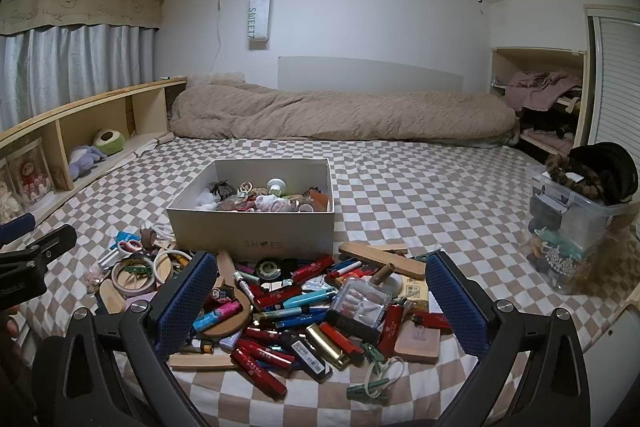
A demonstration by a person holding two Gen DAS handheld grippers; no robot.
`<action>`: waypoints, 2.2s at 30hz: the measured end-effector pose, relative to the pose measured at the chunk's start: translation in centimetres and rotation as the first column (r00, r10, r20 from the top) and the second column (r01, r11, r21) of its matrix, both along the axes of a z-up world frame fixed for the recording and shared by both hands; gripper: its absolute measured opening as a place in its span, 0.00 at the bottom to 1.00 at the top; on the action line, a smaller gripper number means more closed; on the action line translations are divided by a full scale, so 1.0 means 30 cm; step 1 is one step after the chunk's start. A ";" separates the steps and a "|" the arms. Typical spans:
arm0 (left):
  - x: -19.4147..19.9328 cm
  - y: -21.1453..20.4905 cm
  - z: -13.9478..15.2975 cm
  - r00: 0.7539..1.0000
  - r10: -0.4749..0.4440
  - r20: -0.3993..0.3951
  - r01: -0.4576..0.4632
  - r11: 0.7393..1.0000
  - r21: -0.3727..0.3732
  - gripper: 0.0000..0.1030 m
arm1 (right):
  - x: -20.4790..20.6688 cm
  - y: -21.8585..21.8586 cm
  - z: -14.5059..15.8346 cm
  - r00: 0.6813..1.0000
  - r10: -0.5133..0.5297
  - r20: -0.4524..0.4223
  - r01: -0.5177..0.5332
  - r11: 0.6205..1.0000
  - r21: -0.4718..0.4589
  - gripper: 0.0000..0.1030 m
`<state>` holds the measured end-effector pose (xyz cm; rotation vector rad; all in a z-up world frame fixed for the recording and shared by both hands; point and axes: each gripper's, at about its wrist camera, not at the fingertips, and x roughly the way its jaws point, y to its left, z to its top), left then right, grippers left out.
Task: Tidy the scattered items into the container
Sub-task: 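Move both tools toward the scattered pile beside the white box, then lower left tool onto the lilac card while right tool lowers toward green clothespin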
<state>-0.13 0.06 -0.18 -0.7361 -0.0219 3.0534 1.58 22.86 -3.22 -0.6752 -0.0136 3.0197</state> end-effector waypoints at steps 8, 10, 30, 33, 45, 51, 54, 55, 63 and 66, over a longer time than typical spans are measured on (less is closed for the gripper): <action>-0.001 0.001 0.001 1.000 -0.002 0.002 0.002 1.000 0.001 1.00 | -0.001 -0.004 -0.004 1.000 0.002 0.000 -0.002 1.000 -0.004 1.00; 0.003 -0.004 -0.005 1.000 -0.006 0.002 0.006 1.000 0.010 1.00 | -0.003 -0.004 -0.009 1.000 -0.001 0.002 0.001 1.000 -0.008 1.00; -0.059 -0.125 -0.082 0.997 0.000 0.075 -0.010 0.992 0.129 1.00 | -0.063 0.149 -0.090 0.993 -0.081 0.081 0.090 0.991 -0.102 1.00; -0.073 -0.115 -0.126 0.993 -0.036 0.113 0.017 0.986 0.164 1.00 | -0.073 0.165 -0.117 0.991 -0.081 0.105 0.094 0.988 -0.119 1.00; -0.176 -0.081 -0.329 0.944 -0.111 0.310 0.020 0.958 0.285 1.00 | -0.119 0.190 -0.240 0.977 -0.040 0.208 0.080 0.980 -0.184 1.00; -0.234 -0.050 -0.410 0.917 -0.105 0.385 -0.014 0.956 0.294 1.00 | -0.134 0.203 -0.274 0.976 0.010 0.218 0.043 0.970 -0.239 1.00; -0.266 -0.028 -0.445 0.906 -0.072 0.417 -0.046 0.962 0.268 1.00 | -0.141 0.225 -0.276 0.975 0.031 0.222 0.033 0.960 -0.279 1.00; -0.275 -0.022 -0.455 0.903 -0.056 0.425 -0.060 0.965 0.256 1.00 | -0.146 0.232 -0.277 0.973 0.039 0.229 0.029 0.959 -0.284 1.00; -0.318 -0.014 -0.519 0.874 0.068 0.481 -0.183 0.963 0.196 1.00 | -0.185 0.258 -0.272 0.948 0.104 0.300 -0.031 0.971 -0.239 1.00; -0.326 -0.010 -0.534 0.866 0.098 0.490 -0.210 0.961 0.178 1.00 | -0.213 0.255 -0.297 0.916 0.102 0.389 -0.043 0.987 -0.158 1.00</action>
